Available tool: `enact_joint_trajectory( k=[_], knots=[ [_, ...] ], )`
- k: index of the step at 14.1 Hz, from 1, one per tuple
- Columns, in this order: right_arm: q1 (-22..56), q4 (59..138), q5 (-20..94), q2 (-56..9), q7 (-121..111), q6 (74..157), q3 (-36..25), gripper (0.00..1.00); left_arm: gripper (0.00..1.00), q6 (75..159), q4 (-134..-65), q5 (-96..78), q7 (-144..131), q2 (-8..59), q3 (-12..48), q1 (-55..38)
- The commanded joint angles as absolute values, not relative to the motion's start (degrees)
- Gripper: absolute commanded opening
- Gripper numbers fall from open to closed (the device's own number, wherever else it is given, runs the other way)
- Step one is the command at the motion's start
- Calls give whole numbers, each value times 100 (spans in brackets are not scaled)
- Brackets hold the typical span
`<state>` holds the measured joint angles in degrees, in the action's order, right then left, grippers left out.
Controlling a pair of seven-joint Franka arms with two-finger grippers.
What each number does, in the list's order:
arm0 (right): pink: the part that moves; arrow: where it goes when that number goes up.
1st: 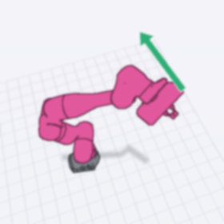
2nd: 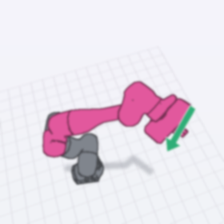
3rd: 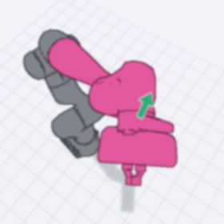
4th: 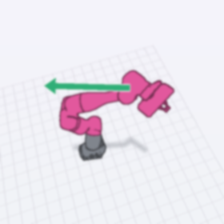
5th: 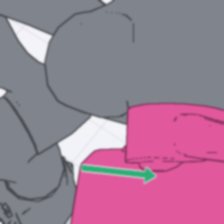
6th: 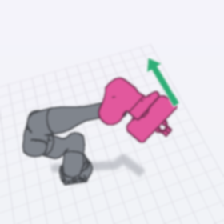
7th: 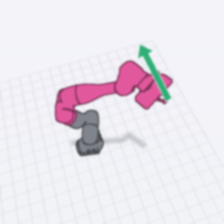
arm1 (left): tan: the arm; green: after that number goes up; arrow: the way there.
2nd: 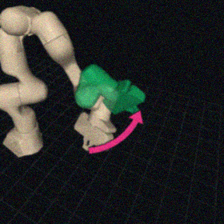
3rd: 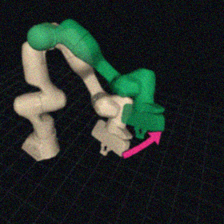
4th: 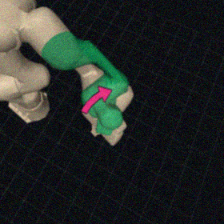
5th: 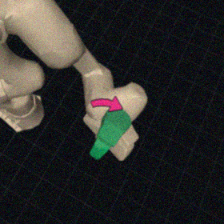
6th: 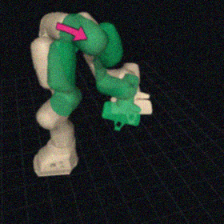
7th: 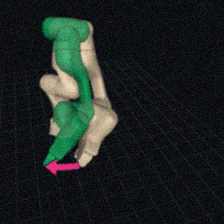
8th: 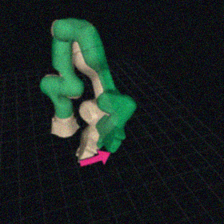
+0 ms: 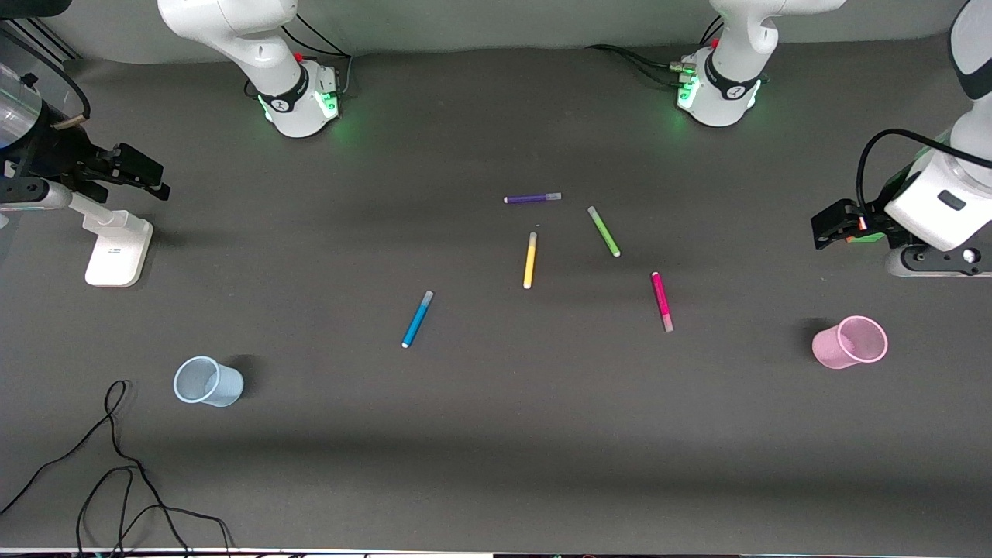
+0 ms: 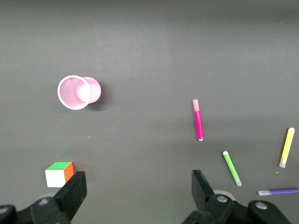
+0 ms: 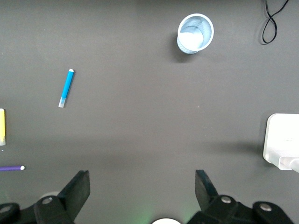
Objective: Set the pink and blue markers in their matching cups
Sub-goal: 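Reach the right gripper toward the blue marker while the left gripper moves out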
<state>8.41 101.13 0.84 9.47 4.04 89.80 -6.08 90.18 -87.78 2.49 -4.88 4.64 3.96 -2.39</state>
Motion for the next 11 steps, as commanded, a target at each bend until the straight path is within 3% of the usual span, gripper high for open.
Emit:
enact_joint_trajectory(
  k=[1,7,11],
  knots=[
    [800,9949,-35,861,553,8842,-545,100,100,8921,-8640,299,-291,510,404,-220],
    [852,9923,149,406,824,9174,-283,100,100,8877,-8640,308,-281,510,413,-228],
    [861,9039,395,-866,2001,9483,578,100,100,8466,-8728,299,-272,659,422,-237]
  ],
)
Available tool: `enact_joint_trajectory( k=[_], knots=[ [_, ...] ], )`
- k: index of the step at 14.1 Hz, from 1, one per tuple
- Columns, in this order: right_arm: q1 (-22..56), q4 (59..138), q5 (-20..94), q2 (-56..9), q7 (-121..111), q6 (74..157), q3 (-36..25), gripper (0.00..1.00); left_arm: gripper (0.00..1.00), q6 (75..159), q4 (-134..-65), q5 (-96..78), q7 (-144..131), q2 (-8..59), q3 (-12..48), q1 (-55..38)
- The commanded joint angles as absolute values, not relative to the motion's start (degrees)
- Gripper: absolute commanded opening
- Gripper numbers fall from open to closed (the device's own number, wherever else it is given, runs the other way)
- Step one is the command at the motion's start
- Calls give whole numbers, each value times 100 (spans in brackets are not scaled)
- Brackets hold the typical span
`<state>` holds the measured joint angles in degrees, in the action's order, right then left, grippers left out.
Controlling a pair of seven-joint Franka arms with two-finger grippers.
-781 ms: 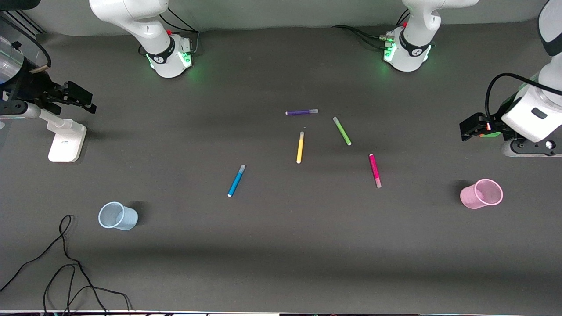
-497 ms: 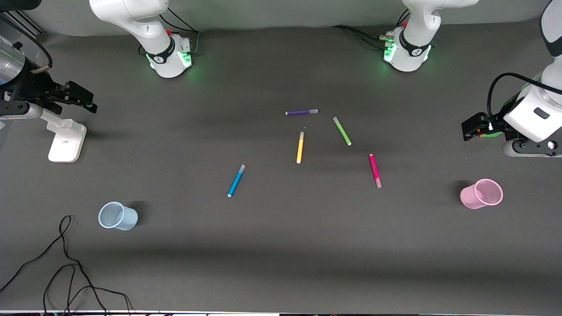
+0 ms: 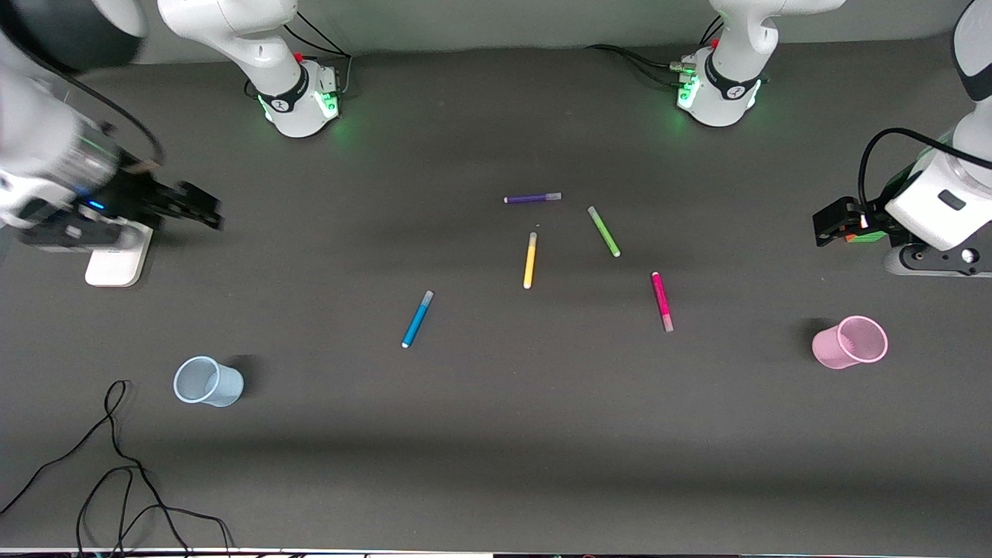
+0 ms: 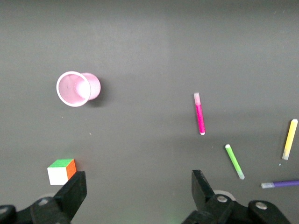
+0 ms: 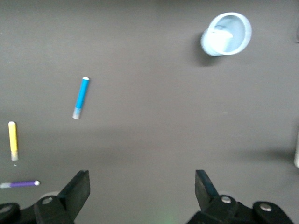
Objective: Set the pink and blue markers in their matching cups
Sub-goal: 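Reach the right gripper toward the blue marker while the left gripper moves out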
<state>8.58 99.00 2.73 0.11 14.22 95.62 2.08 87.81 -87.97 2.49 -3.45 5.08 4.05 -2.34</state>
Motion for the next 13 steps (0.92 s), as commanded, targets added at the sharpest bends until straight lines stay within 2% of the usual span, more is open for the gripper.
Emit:
enact_joint_trajectory(
  k=[1,4,7,13],
  knots=[
    [861,8739,517,-1218,2317,9483,711,100,100,8325,-8736,299,-272,668,422,-255],
    [853,8272,1131,-2089,2943,9483,940,100,100,8279,-8824,238,-299,668,439,-308],
    [844,7842,1686,-2897,2918,9466,949,100,100,8533,-9227,-342,-360,668,431,-290],
    [861,7033,1662,-4778,2900,9623,1186,100,100,10034,-10554,-527,-360,677,448,-360]
  ],
)
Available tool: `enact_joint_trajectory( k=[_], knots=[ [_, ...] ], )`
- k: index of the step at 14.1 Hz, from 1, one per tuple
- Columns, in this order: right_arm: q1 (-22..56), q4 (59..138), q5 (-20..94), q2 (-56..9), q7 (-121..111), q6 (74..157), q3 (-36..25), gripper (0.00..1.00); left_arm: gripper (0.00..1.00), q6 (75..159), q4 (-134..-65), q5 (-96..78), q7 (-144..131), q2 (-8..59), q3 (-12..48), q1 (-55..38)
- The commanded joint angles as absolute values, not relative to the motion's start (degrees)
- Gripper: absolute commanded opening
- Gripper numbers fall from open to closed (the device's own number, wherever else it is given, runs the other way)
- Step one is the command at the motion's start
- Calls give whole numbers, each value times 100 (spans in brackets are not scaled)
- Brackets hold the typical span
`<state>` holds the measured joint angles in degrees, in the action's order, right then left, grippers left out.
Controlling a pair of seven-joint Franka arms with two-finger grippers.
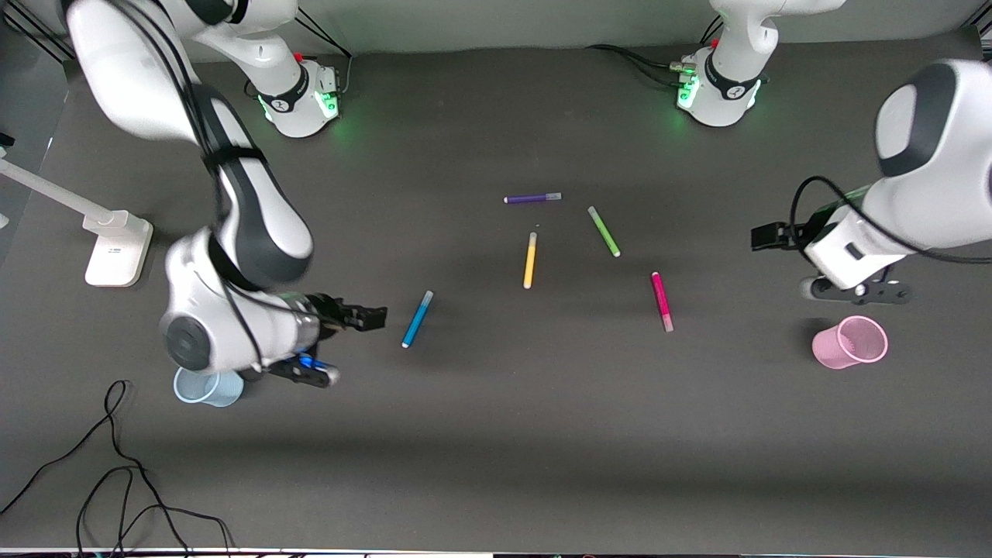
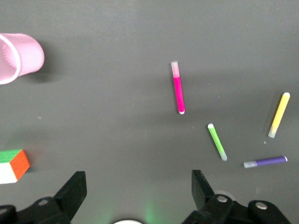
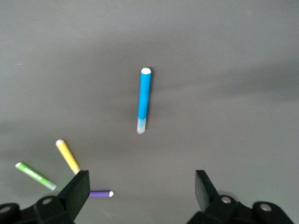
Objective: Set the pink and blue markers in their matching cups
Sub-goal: 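Lower the right gripper onto the blue marker while the left gripper nears pink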
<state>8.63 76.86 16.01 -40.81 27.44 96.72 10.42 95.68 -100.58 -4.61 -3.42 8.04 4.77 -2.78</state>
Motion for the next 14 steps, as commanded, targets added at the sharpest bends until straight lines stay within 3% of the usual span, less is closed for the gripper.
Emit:
enact_joint_trajectory(
  k=[1,8,14],
  knots=[
    [861,6979,1618,-4947,2839,9781,1195,100,100,10272,-10730,-527,-395,720,457,-378],
    [967,7013,1424,-5545,2812,10626,1195,99,100,11091,-10916,-536,-1221,1633,457,-852],
    [967,7031,1433,-5704,2821,10959,1195,66,100,11951,-11021,-536,-1239,2354,457,-1011]
  ],
)
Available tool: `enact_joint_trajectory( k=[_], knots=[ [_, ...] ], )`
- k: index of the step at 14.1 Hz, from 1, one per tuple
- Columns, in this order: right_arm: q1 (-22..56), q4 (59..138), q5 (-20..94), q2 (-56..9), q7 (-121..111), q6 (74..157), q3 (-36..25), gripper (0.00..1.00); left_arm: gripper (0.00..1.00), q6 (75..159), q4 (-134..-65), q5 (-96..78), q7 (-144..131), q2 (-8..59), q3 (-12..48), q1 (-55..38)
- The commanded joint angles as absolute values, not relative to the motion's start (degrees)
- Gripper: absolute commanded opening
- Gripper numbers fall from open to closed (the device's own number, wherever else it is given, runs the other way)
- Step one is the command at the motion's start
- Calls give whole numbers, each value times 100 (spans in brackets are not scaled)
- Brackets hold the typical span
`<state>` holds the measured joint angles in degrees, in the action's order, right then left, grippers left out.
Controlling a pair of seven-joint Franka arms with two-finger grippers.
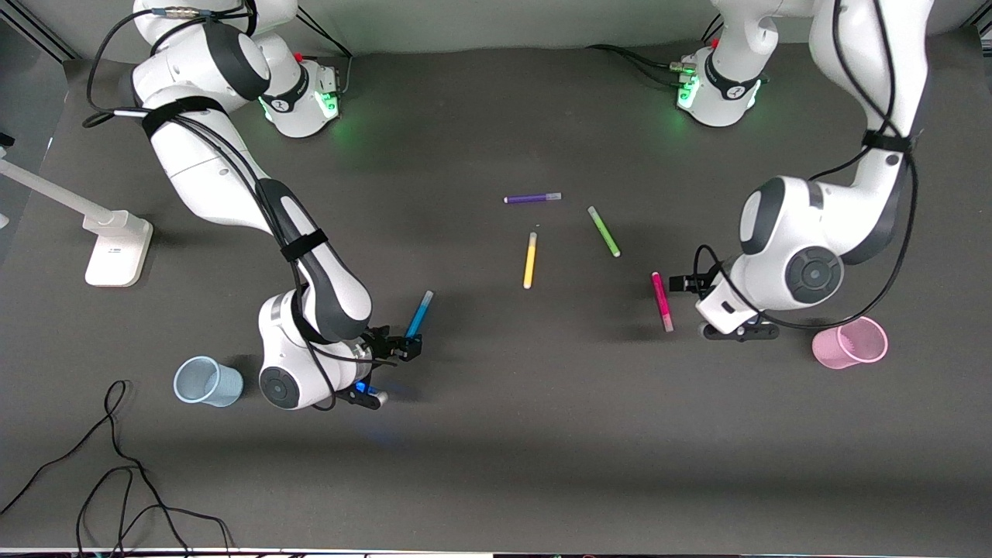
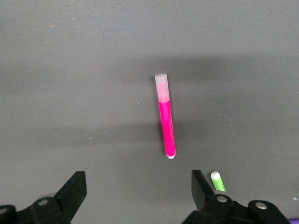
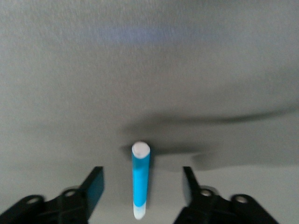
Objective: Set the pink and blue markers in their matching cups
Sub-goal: 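Grasp the blue marker with the right gripper while the left grasps pink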
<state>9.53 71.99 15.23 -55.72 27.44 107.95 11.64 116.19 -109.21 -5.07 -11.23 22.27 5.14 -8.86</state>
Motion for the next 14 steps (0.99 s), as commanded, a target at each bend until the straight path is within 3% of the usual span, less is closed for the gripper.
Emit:
enact_joint_trajectory(
  k=[1,3,7,11,14],
  knots=[
    [967,7023,1433,-5748,2821,10969,1195,64,100,12232,-11126,-536,-1239,2442,457,-1011],
    [967,7014,1433,-5783,2821,10986,1195,52,100,12916,-11450,-588,-1248,2557,475,-1037],
    [967,7005,1468,-5783,2848,10978,1204,0,100,13438,-11707,-686,-1396,2715,483,-1195],
    [967,6987,1424,-5687,2892,10960,1195,0,99,14192,-11900,-686,-1854,2909,483,-1520],
    [958,7031,1014,-5048,2883,10706,1125,0,98,14396,-12006,-642,-1820,2936,475,-1486]
  ],
)
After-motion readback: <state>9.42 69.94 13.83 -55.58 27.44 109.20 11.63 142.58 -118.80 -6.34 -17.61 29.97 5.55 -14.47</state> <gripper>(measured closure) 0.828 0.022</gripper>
